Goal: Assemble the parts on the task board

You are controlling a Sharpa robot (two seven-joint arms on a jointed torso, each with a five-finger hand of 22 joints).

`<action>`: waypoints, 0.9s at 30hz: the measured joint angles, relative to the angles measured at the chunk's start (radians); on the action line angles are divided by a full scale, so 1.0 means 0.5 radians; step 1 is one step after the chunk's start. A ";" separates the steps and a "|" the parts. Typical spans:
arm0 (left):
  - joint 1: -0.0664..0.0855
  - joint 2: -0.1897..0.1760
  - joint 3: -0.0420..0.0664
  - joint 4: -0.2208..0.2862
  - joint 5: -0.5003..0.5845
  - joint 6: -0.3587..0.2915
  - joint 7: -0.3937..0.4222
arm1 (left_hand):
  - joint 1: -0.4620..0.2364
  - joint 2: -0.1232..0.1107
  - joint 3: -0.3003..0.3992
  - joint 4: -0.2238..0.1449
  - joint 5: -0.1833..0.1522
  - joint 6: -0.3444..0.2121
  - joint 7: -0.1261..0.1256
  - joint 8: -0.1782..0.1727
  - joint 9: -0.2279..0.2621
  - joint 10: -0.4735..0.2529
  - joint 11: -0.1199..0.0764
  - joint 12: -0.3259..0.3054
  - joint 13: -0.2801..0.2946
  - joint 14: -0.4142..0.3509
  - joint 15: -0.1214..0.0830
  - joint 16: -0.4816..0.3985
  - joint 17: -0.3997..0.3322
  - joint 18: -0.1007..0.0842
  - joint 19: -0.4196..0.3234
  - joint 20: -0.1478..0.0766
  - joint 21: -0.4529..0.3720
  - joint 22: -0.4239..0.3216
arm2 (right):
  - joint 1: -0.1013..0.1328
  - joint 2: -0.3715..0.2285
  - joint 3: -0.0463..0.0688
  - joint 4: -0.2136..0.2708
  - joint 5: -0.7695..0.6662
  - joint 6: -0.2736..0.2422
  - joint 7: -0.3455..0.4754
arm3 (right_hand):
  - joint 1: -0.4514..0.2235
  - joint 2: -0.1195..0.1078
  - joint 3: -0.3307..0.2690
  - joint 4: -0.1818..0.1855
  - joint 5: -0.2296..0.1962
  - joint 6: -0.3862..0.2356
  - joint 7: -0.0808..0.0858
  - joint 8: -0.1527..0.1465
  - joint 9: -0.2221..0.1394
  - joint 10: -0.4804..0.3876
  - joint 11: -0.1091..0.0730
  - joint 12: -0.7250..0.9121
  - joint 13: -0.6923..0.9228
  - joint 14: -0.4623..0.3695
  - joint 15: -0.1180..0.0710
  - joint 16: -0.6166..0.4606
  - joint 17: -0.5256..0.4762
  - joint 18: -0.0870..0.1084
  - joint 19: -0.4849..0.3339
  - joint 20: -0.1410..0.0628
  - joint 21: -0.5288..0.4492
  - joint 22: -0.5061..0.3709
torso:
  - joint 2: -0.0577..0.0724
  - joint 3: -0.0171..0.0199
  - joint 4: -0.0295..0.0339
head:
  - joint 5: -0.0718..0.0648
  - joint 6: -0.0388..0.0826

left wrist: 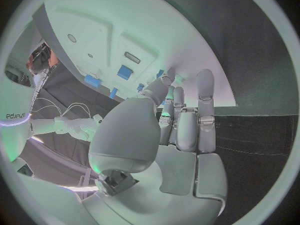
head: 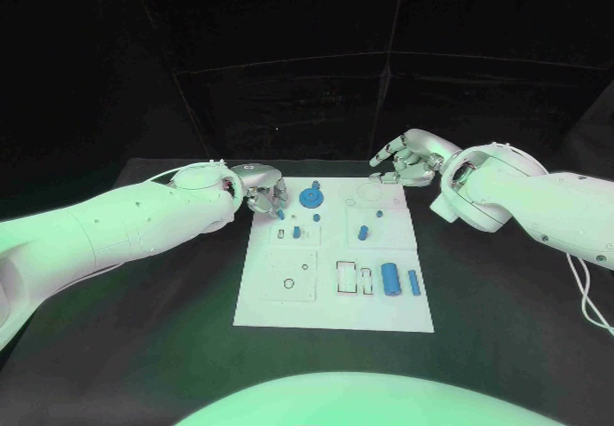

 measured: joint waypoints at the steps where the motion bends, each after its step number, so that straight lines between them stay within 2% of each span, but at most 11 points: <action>1: 0.000 0.000 0.000 -0.001 0.001 0.000 0.000 | 0.000 0.000 0.000 0.000 0.000 0.000 0.000 0.000 0.000 0.000 0.000 0.000 0.000 0.000 0.000 0.000 0.000 0.000 0.000 0.000 0.000 0.000 | 0.000 0.000 0.000 0.000 0.000 0.000 0.000 | 0.000 0.000 0.000 0.000 0.000 0.000 0.000 0.000 0.000 0.000 0.000 0.000 0.000 0.000 0.000 0.000 0.000 0.000 0.000 0.000 0.000 0.000 | 0.000 0.0002 0.000 | 0.000 0.000; 7: 0.001 -0.002 0.000 -0.014 0.009 -0.008 0.000 | 0.007 -0.006 0.037 0.002 0.000 0.000 0.000 0.000 -0.010 0.000 0.000 0.000 -0.005 0.000 0.000 0.000 0.000 0.000 0.000 0.000 0.000 0.007 | 0.000 0.000 0.000 0.000 0.000 0.001 0.000 | 0.000 0.000 0.000 0.000 0.000 0.000 0.000 0.000 0.000 0.000 0.000 0.000 0.000 0.000 0.000 0.000 0.000 0.000 0.000 0.000 0.000 0.000 | 0.000 0.0004 0.000 | 0.001 0.003; 9: 0.001 -0.008 0.006 -0.017 0.012 -0.012 0.000 | 0.009 -0.009 0.058 0.003 0.000 0.000 0.000 -0.004 -0.016 0.000 0.000 -0.004 -0.013 0.000 0.000 0.000 -0.015 0.000 0.000 0.000 0.000 0.005 | 0.000 -0.001 0.000 0.000 0.000 0.001 0.000 | 0.000 0.000 -0.006 -0.006 0.000 0.000 0.000 0.007 0.000 0.000 0.000 0.000 0.000 0.000 0.000 -0.009 0.000 0.000 0.000 0.000 0.000 -0.002 | 0.000 0.0002 0.000 | 0.001 0.004; 11: 0.003 -0.019 0.034 -0.022 0.015 -0.015 0.000 | 0.009 -0.009 0.075 0.003 0.000 -0.003 0.003 -0.008 -0.023 0.000 0.000 -0.016 -0.019 0.000 0.000 0.000 -0.037 0.000 -0.014 0.000 0.000 0.001 | 0.000 -0.002 0.000 0.000 0.000 0.001 0.000 | 0.000 0.000 -0.006 -0.006 0.000 0.000 0.000 0.007 0.000 0.000 0.000 0.000 0.000 0.000 0.000 -0.009 0.000 0.000 0.000 0.000 0.000 -0.002 | 0.000 0.0000 0.000 | -0.002 0.006; 14: 0.014 -0.033 0.086 -0.024 0.022 -0.017 0.000 | 0.009 -0.009 0.107 0.007 0.000 -0.007 0.007 -0.021 -0.034 0.012 0.013 -0.034 -0.032 0.000 0.000 0.000 -0.051 0.000 -0.014 0.000 0.000 0.002 | 0.000 -0.003 0.000 -0.001 0.000 0.001 0.000 | 0.000 0.000 -0.006 -0.006 0.000 0.000 0.000 0.007 0.000 0.000 0.000 0.000 0.000 0.000 0.000 -0.009 0.000 0.000 0.000 0.000 0.000 -0.002 | 0.000 -0.0002 0.000 | -0.004 0.008; 16: 0.039 -0.053 0.117 -0.017 0.036 -0.018 0.000 | -0.013 -0.015 0.131 0.019 0.000 -0.012 0.013 -0.025 -0.046 0.037 0.007 -0.057 -0.049 -0.018 0.004 -0.006 -0.086 0.000 -0.014 0.000 0.000 0.006 | 0.000 -0.004 0.000 -0.004 0.000 0.001 0.000 | 0.000 0.000 -0.006 -0.006 0.000 0.000 0.000 0.007 0.000 0.000 0.000 0.000 0.000 0.000 0.000 -0.010 0.000 0.000 0.000 0.000 0.000 -0.002 | 0.000 0.0002 0.000 | -0.005 0.012; 19: 0.092 -0.088 0.139 0.000 0.079 -0.010 -0.006 | -0.065 -0.008 0.176 0.037 0.000 -0.014 0.014 -0.033 -0.063 0.093 0.002 -0.105 -0.083 -0.038 -0.006 -0.036 -0.157 0.000 -0.014 0.000 0.000 0.009 | 0.000 -0.006 0.000 -0.009 0.000 0.001 -0.001 | 0.000 0.000 -0.006 -0.006 0.000 0.000 0.000 0.007 0.000 0.000 0.000 0.000 0.000 0.000 0.000 -0.010 0.000 0.000 0.000 0.000 0.000 -0.002 | -0.001 0.0010 0.000 | -0.005 0.015; 23: 0.174 -0.141 0.154 0.037 0.177 0.037 -0.039 | -0.131 -0.017 0.248 0.060 0.000 0.007 0.016 -0.033 -0.078 0.209 -0.011 -0.190 -0.133 -0.036 -0.008 -0.072 -0.206 0.000 -0.003 -0.011 -0.022 0.003 | 0.000 -0.009 0.000 -0.012 0.000 0.001 -0.002 | 0.000 0.000 -0.006 -0.006 0.000 0.000 0.000 0.007 0.000 0.000 0.000 0.008 0.000 0.000 0.000 -0.009 0.001 0.000 0.000 0.000 0.000 -0.002 | -0.002 0.0027 0.000 | -0.004 0.020; 24: 0.190 -0.151 0.155 0.048 0.206 0.057 -0.054 | -0.163 -0.015 0.263 0.078 0.000 0.016 0.007 -0.033 -0.081 0.246 -0.015 -0.206 -0.142 -0.022 -0.020 -0.072 -0.183 0.000 0.010 -0.014 -0.024 0.000 | 0.000 -0.009 0.000 -0.013 0.000 0.001 -0.002 | 0.000 0.000 -0.006 -0.006 0.000 0.000 0.000 0.007 0.000 0.000 0.000 0.008 0.000 0.000 0.000 -0.009 0.001 0.000 0.000 0.000 0.000 -0.002 | -0.002 0.0029 0.000 | -0.003 0.021; 26: 0.220 -0.166 0.157 0.072 0.283 0.117 -0.100 | -0.230 -0.003 0.272 0.144 0.000 0.034 -0.009 -0.028 -0.081 0.319 -0.027 -0.229 -0.151 0.044 -0.028 -0.068 -0.089 0.000 0.066 -0.018 0.002 0.038 | 0.000 -0.009 0.000 -0.014 0.000 0.001 -0.003 | 0.000 0.000 -0.006 -0.006 0.000 0.000 0.000 0.007 0.000 0.000 0.000 0.008 0.000 0.000 0.000 -0.010 0.002 0.000 0.000 0.000 0.000 -0.002 | -0.002 0.0029 0.000 | -0.002 0.025; 27: 0.231 -0.170 0.157 0.081 0.324 0.152 -0.128 | -0.277 0.002 0.270 0.193 0.000 0.045 0.001 -0.015 -0.081 0.359 -0.030 -0.241 -0.155 0.078 -0.031 -0.060 -0.039 0.000 0.104 -0.022 0.034 0.076 | 0.000 -0.009 0.000 -0.014 0.000 0.001 -0.004 | 0.000 0.000 -0.006 -0.006 0.000 0.000 0.000 0.007 0.000 0.000 0.000 0.008 0.000 0.000 0.000 -0.009 0.002 0.000 0.000 0.000 0.000 -0.002 | -0.002 0.0029 0.000 | -0.001 0.026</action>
